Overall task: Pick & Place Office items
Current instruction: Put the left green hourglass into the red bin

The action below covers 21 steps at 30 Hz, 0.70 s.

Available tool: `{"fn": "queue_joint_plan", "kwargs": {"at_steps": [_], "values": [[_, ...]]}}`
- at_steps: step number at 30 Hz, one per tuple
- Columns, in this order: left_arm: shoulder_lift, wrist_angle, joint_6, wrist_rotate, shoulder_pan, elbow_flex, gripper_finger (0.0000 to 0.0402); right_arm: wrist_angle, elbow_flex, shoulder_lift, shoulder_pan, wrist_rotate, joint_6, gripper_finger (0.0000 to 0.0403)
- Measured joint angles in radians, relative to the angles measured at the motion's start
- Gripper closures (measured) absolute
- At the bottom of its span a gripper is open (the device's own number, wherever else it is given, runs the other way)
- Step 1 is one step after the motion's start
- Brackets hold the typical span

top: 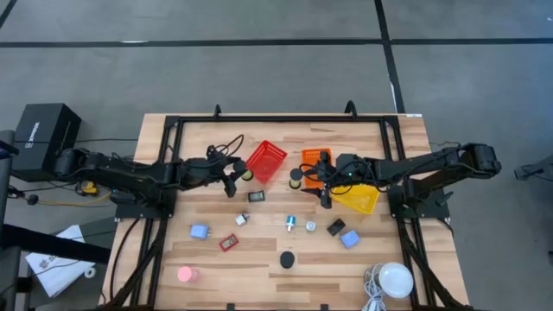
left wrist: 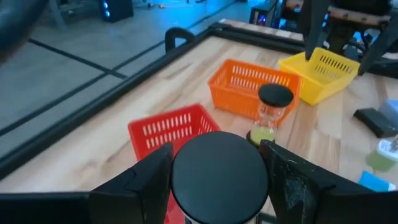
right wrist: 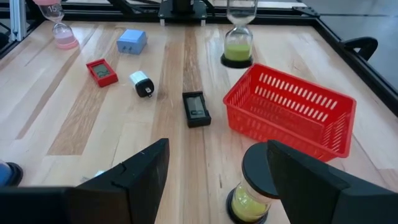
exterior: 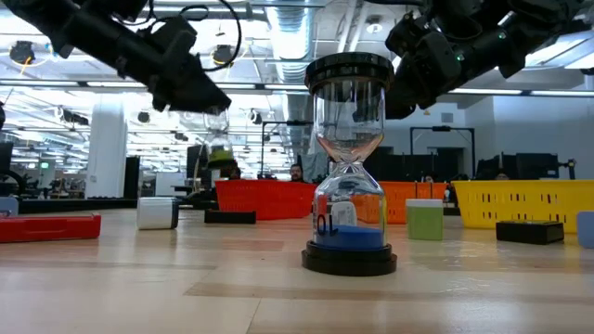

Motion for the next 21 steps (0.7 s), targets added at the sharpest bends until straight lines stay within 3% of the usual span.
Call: {"fn": "queue_joint_plan", "kwargs": {"at_steps": [4, 9, 17, 21], "values": [[0.005, 0.002, 0.042, -0.008, 0.003, 0.017, 0.0174, 0.0, 0.0, 0.0, 0.0, 0.0, 0.012, 0.0143], [0.049, 0.086, 0.023, -0.013, 0.061, 0.026, 0.019, 0.003, 0.0, 0.0, 0.0, 0.0, 0.012, 0.0143], [0.187, 0.272, 0.018, 0.126, 0.194, 0.026, 0.0171, 0.006, 0.0, 0.0, 0.003, 0.0, 0.012, 0.0143], [0.287, 0.375, 0.019, 0.145, 0.241, 0.029, 0.0185, 0.007, 0.0, 0.0, 0.003, 0.0, 0.012, 0.0143]]}}
